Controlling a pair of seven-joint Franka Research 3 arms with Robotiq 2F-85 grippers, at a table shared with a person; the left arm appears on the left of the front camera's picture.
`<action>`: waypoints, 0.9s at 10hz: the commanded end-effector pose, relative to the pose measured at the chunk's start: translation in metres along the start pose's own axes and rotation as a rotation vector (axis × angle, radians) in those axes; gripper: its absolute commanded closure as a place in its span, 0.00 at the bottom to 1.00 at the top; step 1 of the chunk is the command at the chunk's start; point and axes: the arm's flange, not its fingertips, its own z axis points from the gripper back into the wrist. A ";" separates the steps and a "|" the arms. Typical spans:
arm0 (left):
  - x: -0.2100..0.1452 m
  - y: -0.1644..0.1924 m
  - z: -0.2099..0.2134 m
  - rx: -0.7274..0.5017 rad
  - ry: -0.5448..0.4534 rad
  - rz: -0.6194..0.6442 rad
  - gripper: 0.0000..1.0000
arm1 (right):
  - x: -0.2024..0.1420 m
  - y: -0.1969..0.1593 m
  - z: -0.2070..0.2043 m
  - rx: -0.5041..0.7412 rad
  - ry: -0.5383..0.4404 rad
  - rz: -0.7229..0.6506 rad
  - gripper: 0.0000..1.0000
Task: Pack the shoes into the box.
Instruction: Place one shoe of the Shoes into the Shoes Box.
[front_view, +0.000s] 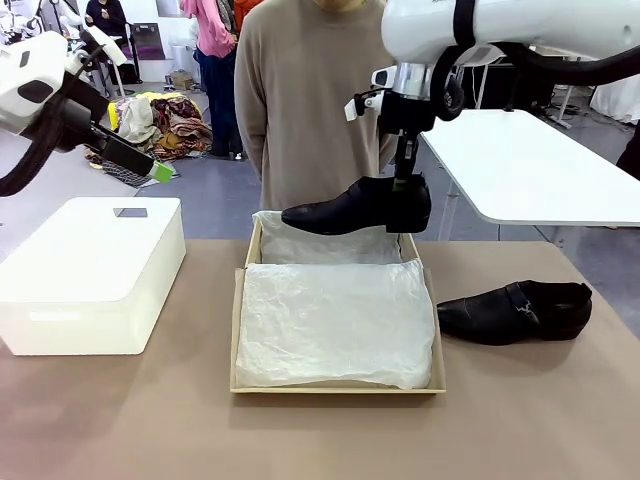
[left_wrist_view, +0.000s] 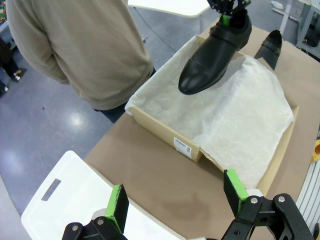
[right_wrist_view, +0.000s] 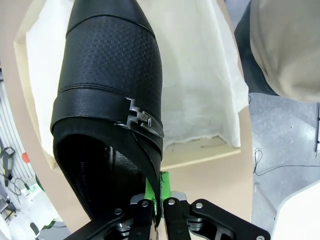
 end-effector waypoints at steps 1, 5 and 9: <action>-0.002 0.000 -0.001 -0.011 -0.011 -0.002 0.00 | 0.017 -0.005 -0.004 -0.008 -0.041 -0.038 1.00; -0.002 0.000 -0.001 -0.011 -0.011 -0.002 0.00 | 0.029 -0.013 -0.036 -0.015 -0.077 -0.038 1.00; -0.002 0.000 -0.001 -0.011 -0.011 -0.002 0.00 | 0.037 -0.023 -0.060 -0.025 -0.073 0.013 1.00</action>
